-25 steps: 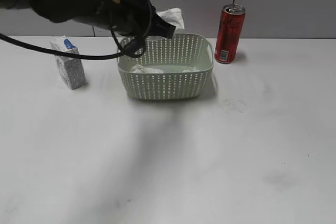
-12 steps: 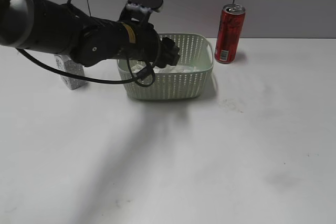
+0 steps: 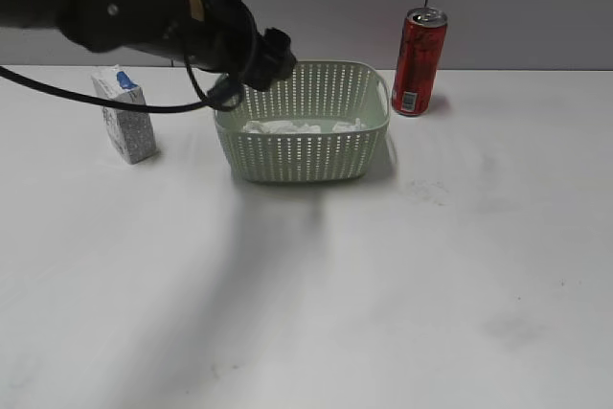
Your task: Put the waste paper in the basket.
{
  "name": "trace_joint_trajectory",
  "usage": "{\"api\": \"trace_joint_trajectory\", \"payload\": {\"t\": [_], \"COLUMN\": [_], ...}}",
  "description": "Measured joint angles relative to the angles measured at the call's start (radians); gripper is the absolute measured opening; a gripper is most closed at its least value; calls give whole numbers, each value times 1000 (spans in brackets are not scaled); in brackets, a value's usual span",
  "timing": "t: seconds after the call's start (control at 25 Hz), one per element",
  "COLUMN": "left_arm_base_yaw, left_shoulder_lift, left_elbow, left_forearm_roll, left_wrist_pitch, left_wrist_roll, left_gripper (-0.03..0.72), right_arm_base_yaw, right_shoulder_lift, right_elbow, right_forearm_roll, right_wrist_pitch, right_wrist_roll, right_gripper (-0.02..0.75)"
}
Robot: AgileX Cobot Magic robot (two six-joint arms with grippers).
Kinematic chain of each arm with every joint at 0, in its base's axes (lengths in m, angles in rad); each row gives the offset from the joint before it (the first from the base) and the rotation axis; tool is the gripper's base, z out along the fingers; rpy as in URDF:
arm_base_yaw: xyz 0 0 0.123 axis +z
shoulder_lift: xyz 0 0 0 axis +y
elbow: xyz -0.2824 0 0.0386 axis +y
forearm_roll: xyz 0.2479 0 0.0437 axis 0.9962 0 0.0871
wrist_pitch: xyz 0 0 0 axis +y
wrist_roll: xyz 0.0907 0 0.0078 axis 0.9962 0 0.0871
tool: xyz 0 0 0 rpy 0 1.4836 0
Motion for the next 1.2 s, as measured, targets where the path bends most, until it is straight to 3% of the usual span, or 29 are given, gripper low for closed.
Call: {"api": "trace_joint_trajectory", "payload": {"t": [0.2,0.52,0.84,1.04,1.2], "left_arm_base_yaw": [99,362,624,646,646], "left_shoulder_lift": [-129,-169,-169,-200,-301], "left_elbow": [-3,-112,-119,-78,78], "left_forearm_roll": [-2,-22,-184,-234,-277], "left_wrist_pitch": [219,681,946,1029,1033], "left_wrist_roll": [50,230,351,369,373], "left_gripper": [588,584,584,583,582], "right_arm_base_yaw": [0,0,0,0,0], "right_shoulder_lift": [0,0,0,0,0], "right_elbow": [0,0,0,0,0], "right_forearm_roll": [0,0,0,0,0], "right_wrist_pitch": [0,0,0,0,0], "right_wrist_roll": [0,0,0,0,0], "right_gripper": [592,592,592,592,592]}}
